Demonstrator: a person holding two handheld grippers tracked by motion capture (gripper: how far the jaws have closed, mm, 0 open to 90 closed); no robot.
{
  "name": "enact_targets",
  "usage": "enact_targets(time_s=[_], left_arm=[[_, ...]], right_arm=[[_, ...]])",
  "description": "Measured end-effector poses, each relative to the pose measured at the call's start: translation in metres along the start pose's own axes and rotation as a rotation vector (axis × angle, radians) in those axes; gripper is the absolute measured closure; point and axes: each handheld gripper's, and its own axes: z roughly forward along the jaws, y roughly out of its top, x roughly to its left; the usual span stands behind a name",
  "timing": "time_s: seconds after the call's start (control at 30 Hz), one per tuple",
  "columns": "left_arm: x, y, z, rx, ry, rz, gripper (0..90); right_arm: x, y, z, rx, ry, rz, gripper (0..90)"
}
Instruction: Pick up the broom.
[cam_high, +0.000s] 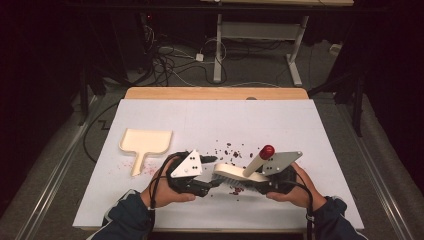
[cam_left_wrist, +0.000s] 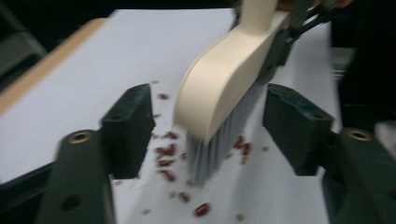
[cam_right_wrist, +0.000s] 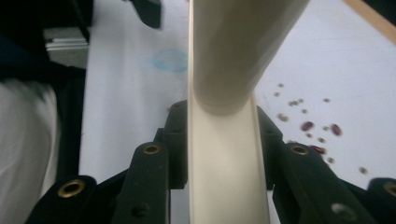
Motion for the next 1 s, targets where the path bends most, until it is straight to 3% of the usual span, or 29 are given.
enact_targets(time_s=[0.07,0.3,0.33,0.37,0.5,0.73,0.9,1.0], left_arm=[[0.001,-0.004,-0.008,0.005,0.066,0.003,28.7],[0.011,-0.036,-0.040,0.020,0.242,-0.055,22.4],[0.011,-0.036,-0.040,0.020,0.242,-0.055,22.3],[0.013,-0.046,-0.048,0.040,0.286,-0.058,21.6],[0.019,-0.068,-0.059,0.064,0.351,-0.103,20.2],[0.016,-0.099,-0.069,0.121,0.386,-0.166,20.2],[0.006,-0.110,-0.072,0.174,0.380,-0.158,20.2],[0.002,-0.113,-0.075,0.174,0.376,-0.169,19.3]], right_arm=[[-0.003,-0.001,-0.004,-0.005,-0.031,0.017,67.1],[-0.018,-0.003,-0.022,-0.023,-0.170,0.097,67.1],[-0.020,-0.004,-0.024,-0.023,-0.188,0.107,67.1],[-0.022,-0.004,-0.026,-0.022,-0.210,0.116,67.1],[-0.029,-0.007,-0.033,-0.021,-0.276,0.153,67.1],[-0.044,-0.013,-0.041,-0.023,-0.364,0.191,67.2],[-0.053,-0.019,-0.044,-0.007,-0.424,0.216,67.2],[-0.058,-0.023,-0.044,0.008,-0.459,0.229,67.2]])
